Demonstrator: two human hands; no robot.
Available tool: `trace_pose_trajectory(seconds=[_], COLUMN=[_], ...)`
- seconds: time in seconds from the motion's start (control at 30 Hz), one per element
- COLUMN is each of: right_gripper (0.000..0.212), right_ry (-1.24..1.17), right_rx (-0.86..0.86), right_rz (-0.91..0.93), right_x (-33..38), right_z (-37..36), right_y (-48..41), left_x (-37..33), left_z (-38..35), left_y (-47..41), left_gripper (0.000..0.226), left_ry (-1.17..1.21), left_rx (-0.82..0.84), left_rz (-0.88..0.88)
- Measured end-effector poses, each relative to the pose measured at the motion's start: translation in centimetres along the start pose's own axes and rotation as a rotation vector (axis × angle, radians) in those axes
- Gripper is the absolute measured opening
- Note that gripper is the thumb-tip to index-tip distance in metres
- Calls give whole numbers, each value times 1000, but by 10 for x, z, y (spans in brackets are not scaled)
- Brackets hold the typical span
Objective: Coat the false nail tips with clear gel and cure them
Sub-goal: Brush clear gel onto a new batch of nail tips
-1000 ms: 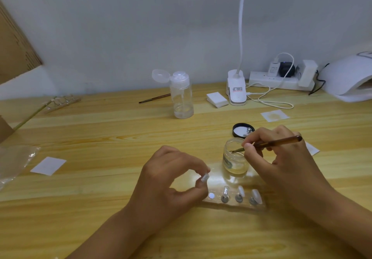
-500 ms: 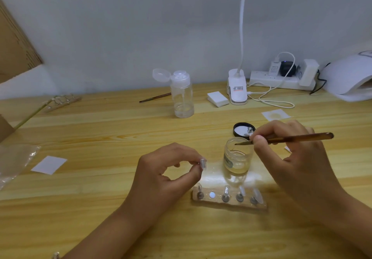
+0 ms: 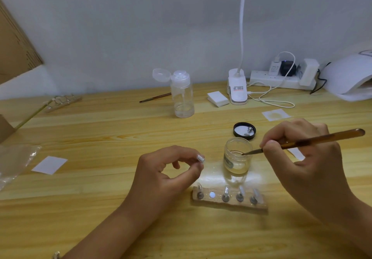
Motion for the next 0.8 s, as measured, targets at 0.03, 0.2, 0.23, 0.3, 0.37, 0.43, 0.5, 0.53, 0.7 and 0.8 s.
trace_pose_trajectory(seconds=[0.03, 0.2, 0.23, 0.3, 0.37, 0.43, 0.5, 0.53, 0.7, 0.8], right_gripper=[22, 22, 22, 21, 19, 16, 12, 11, 19, 22], right_ry=[0, -9, -20, -64, -115, -175, -256, -284, -295, -287], right_rx=[-7, -35, -41, -58, -81, -88, -51, -20, 59, 60], right_rz=[5, 21, 26, 37, 56, 76, 109, 145, 229, 218], right_x=[0, 2, 2, 2, 2, 5, 13, 18, 29, 29], right_z=[1, 5, 6, 9, 12, 12, 6, 1, -14, -16], right_y=[0, 0, 0, 1, 2, 6, 12, 16, 33, 34], left_x=[0, 3, 5, 7, 9, 9, 9, 9, 5, 6], left_z=[0, 0, 0, 1, 0, -1, -1, -1, -2, -2], left_y=[0, 0, 0, 1, 1, 1, 0, 0, -1, -1], left_gripper=[9, 9, 7, 6, 9, 12, 12, 13, 12, 12], left_ry=[7, 7, 5, 6, 7, 5, 10, 15, 18, 27], left_rx=[0, -8, -14, -22, -22, -19, -12, -7, 17, 19], left_rz=[0, 22, 34, 61, 78, 82, 82, 78, 31, 32])
Point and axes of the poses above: each hand's wrist, its own y-axis away from the middle knuckle, its own z-axis out of the back of the hand, x = y × z, the point moved 7 cm from there along -y, towards the middle knuckle, and after that the axes turned 8 degrees about -x, right-handed, at the moved point
